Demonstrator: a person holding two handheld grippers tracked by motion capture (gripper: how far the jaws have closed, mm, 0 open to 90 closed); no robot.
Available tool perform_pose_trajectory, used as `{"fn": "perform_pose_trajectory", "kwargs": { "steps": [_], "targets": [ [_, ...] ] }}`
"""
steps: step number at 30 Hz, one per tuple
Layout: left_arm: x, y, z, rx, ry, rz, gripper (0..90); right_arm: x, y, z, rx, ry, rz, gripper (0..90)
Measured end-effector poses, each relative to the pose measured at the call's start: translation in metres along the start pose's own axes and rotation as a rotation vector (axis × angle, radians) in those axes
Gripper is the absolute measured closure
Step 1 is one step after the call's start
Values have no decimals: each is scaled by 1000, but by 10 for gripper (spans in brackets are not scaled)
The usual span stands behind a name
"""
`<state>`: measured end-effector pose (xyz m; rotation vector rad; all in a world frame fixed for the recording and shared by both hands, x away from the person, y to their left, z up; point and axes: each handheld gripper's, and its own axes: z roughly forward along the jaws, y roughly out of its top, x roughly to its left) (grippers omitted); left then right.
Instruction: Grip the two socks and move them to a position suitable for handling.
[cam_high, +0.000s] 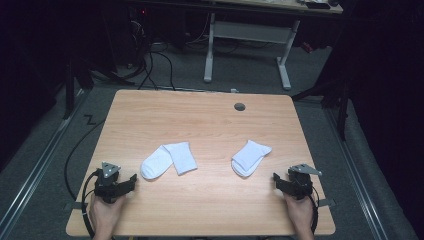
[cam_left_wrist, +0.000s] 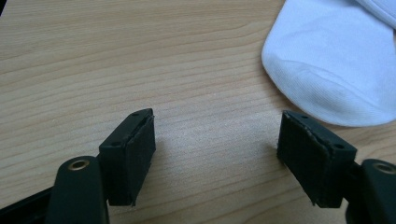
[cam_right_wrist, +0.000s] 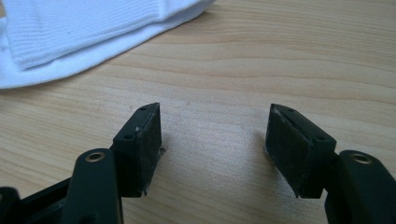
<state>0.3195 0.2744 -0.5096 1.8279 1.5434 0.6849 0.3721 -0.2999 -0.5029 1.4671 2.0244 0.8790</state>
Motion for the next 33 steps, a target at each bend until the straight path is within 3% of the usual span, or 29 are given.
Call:
{"fn": "perform_pose_trajectory", "kwargs": {
  "steps": [20, 25, 30, 33],
  "targets": [
    [2, 1, 1, 5, -4, -13, 231, 0, 0, 0, 0, -1, -3, 357],
    [0, 1, 1, 8, 4, 0, 233, 0, 0, 0, 0, 0, -3, 355],
    [5, 4, -3, 34, -37, -12, 306, 0, 0, 0, 0, 0, -2, 355],
    [5, 8, -6, 10, -54, -26, 303, 0, 0, 0, 0, 1, -1, 355]
  ]
}}
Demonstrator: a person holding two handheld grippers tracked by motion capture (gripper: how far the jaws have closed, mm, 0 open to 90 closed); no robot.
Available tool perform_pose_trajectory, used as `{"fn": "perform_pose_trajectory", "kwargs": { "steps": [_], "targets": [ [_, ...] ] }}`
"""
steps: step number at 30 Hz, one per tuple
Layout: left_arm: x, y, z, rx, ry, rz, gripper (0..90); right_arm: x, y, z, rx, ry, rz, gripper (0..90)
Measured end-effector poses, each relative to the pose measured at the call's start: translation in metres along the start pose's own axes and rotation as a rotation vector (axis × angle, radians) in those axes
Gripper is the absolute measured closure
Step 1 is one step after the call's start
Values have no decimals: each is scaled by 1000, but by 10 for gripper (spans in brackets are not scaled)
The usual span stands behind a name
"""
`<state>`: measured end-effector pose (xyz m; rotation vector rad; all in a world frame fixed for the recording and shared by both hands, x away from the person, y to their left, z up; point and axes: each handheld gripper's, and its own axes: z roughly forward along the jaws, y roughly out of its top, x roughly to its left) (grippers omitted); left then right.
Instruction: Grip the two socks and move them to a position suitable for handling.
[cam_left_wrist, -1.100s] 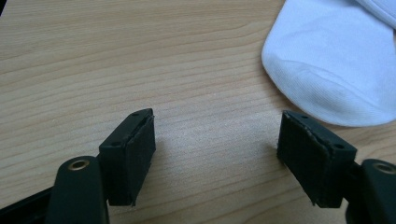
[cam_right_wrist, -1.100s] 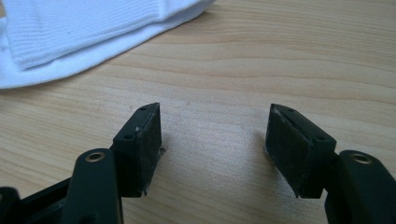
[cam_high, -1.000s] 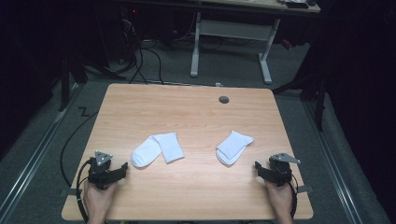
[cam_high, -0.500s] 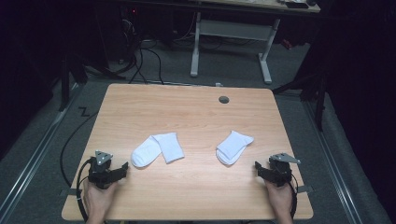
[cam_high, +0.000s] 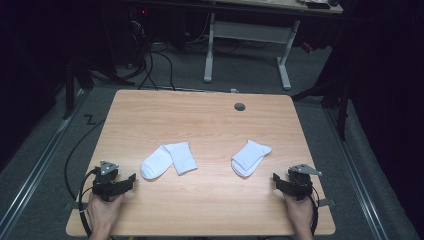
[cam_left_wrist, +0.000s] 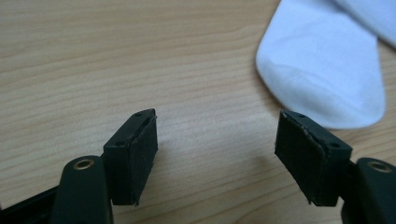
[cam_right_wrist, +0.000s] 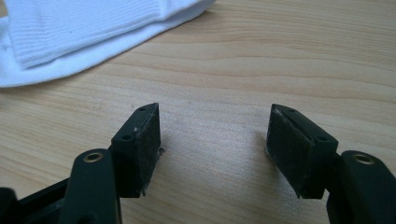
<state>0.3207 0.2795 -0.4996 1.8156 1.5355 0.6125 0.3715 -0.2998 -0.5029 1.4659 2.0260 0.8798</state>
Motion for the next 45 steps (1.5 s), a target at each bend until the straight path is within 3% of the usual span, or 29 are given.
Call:
{"fn": "perform_pose_trajectory", "kwargs": {
  "steps": [2, 5, 10, 16, 22, 28, 31, 36, 45],
  "targets": [
    [-2, 3, -3, -34, -21, -13, 295, 0, 0, 0, 0, -1, -1, 354],
    [-9, 11, -2, -43, -46, 3, 289, 0, 0, 0, 1, -2, -1, 354],
    [-26, 24, 3, -56, -57, 57, 279, 0, 0, 0, 0, -2, -2, 354],
    [-50, 43, 16, -26, -60, 138, 289, 0, 0, 0, 1, -1, -2, 353],
    [-63, 57, 31, -6, -94, 138, 283, 0, 0, 0, 1, -1, -3, 351],
    [-70, 68, 49, 23, -109, 110, 190, 0, 0, 0, 1, 0, -3, 350],
    [-75, 72, 55, 49, -107, 125, 188, 0, 0, 0, 1, -1, -4, 350],
    [-76, 73, 67, 59, -139, 77, 199, 0, 0, 0, 2, 0, -3, 350],
    [-82, 71, 83, 83, -124, 56, 230, 0, 0, 0, 1, 0, -4, 349]
  ]
}}
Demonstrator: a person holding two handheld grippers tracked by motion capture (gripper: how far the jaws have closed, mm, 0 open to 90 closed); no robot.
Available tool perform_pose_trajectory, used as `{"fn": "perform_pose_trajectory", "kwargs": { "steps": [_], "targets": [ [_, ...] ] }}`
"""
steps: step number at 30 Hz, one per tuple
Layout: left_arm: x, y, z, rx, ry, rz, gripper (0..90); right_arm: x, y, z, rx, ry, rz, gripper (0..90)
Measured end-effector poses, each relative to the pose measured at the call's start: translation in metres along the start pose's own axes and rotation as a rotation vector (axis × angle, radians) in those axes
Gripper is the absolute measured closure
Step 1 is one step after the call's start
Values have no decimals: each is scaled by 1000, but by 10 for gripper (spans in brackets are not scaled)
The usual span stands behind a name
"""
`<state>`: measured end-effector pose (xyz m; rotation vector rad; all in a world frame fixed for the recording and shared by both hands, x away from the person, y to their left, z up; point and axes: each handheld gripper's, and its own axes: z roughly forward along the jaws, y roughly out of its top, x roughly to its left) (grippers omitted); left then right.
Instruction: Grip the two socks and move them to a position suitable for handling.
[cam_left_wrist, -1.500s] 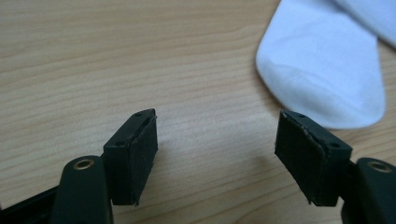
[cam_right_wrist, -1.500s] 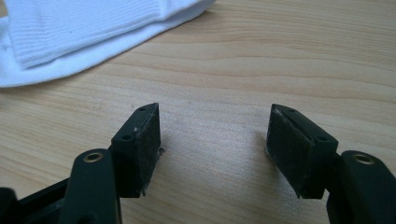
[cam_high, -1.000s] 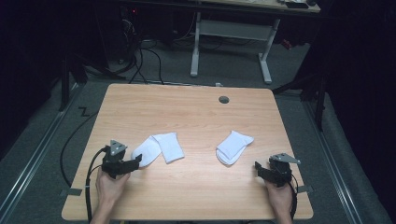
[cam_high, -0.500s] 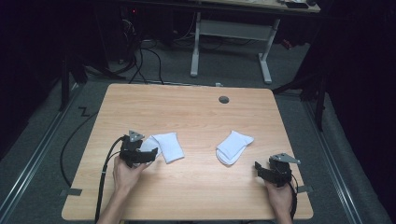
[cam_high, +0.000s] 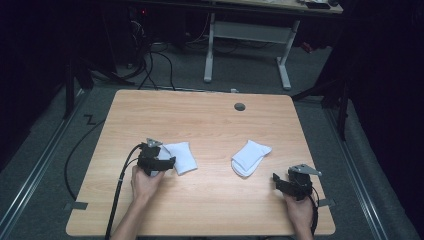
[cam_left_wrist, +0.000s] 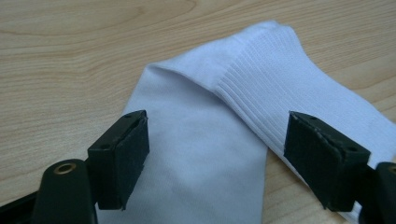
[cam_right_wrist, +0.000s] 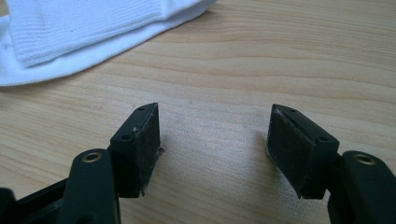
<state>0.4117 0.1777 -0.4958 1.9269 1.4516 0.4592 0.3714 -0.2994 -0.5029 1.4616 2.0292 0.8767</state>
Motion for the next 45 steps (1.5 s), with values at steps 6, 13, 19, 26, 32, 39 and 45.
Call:
{"fn": "perform_pose_trajectory", "kwargs": {
  "steps": [6, 13, 19, 26, 32, 39, 45],
  "targets": [
    [-6, 3, 3, 30, 62, 29, 295, 0, 0, 0, 0, 1, 0, 349],
    [-11, 4, 5, 33, 95, 51, 313, 0, 0, 0, 0, 3, 0, 350],
    [-14, 6, 6, 35, 94, 58, 401, 0, 0, 0, -1, 5, -2, 350],
    [-20, 6, 6, 22, 74, 95, 633, 0, 0, 0, -1, 6, -4, 350],
    [-26, 9, 7, 39, 63, 136, 820, 1, 0, 0, -1, 6, -4, 349],
    [-21, 10, 6, 45, 22, 111, 848, 0, 0, 0, -1, 8, -4, 348],
    [-28, 10, 5, 6, -28, 96, 856, 0, 0, 0, -1, 8, -4, 348]
  ]
}}
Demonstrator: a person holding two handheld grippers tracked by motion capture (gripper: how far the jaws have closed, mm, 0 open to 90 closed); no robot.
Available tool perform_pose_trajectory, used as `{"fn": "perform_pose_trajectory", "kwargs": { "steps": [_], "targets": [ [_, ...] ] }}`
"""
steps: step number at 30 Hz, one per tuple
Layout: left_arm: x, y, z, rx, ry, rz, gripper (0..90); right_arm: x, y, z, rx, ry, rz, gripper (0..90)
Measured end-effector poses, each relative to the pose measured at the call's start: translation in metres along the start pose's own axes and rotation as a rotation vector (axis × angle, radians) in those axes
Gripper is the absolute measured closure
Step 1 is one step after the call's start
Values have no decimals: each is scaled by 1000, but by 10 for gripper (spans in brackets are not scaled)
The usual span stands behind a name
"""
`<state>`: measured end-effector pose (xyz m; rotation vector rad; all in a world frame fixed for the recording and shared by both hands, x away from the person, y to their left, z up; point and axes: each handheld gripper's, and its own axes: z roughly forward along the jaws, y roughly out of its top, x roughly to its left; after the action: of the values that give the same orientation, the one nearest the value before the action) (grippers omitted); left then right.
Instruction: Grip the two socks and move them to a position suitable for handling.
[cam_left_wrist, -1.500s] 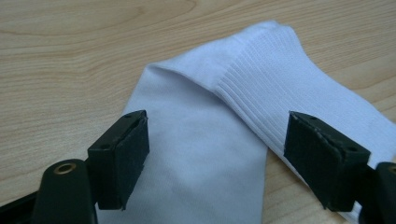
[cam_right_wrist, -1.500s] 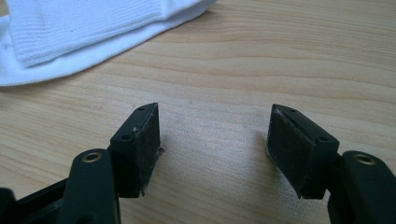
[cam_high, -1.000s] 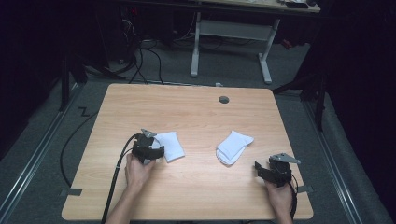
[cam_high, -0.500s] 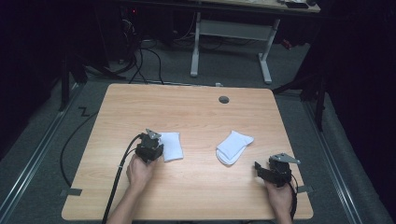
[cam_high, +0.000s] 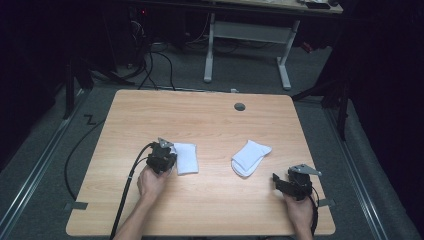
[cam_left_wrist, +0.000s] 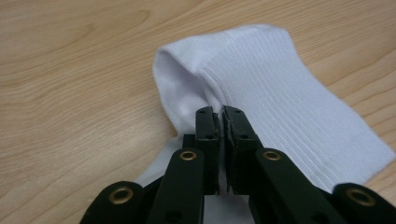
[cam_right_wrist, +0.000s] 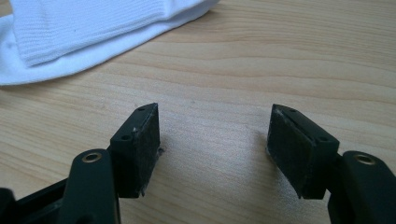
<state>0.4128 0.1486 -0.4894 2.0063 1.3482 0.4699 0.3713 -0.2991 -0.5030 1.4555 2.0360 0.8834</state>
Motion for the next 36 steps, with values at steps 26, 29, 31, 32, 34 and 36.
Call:
{"fn": "perform_pose_trajectory", "kwargs": {
  "steps": [26, 29, 31, 32, 34, 36],
  "targets": [
    [-68, 11, -12, -63, -190, 19, 859, 0, 0, 0, 0, 1, -4, 349],
    [-73, 10, -9, -58, -199, 8, 859, 1, 0, 0, 0, 3, -7, 360],
    [-77, 9, -6, -58, -207, -1, 858, 1, 0, 0, -1, 5, -10, 373],
    [-78, 9, -6, -57, -208, -2, 858, 1, 0, 0, -1, 7, -11, 381],
    [-82, 8, -4, -56, -211, 3, 858, 1, 0, 0, -3, 5, -9, 396],
    [-85, 6, -2, -52, -204, 12, 857, 0, 1, 0, -3, 13, -7, 401]
  ]
}}
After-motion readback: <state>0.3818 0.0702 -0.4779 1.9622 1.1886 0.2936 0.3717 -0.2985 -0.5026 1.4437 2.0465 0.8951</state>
